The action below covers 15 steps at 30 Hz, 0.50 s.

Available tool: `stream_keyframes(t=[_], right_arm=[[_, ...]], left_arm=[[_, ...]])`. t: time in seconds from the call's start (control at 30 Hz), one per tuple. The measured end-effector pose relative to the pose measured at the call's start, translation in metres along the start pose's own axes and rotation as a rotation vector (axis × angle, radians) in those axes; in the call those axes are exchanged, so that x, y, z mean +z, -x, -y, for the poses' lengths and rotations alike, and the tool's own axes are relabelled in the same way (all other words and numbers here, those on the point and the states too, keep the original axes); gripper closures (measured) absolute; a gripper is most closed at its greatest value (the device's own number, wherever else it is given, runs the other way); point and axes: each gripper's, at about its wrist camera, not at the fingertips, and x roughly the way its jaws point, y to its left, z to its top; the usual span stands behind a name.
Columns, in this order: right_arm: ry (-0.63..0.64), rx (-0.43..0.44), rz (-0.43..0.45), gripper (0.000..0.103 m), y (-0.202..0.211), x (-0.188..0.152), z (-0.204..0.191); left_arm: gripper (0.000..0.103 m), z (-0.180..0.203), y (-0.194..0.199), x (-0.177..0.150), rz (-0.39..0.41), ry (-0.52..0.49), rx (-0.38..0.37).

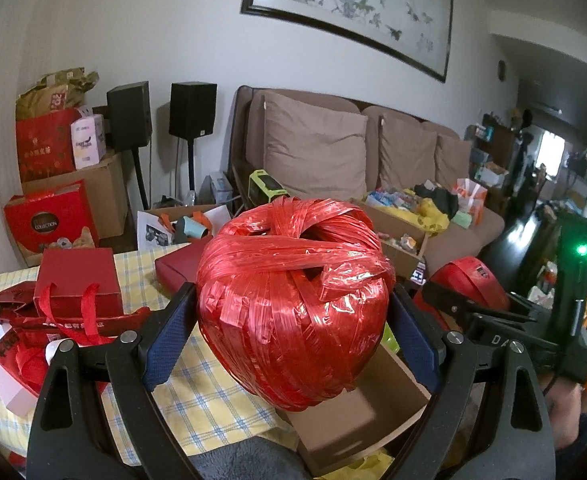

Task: Organize objects
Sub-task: 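Carry the tin box and twine ball toward the empty cardboard box with both tools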

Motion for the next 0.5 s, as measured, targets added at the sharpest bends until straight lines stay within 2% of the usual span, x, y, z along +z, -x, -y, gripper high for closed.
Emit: stream_keyframes(t=[0.5], right_arm=[[-0.011, -0.022, -0.044, 0.018, -0.022, -0.007, 0.009]], left_arm=[[0.012, -0.007, -0.037, -0.013, -0.086, -0.007, 0.022]])
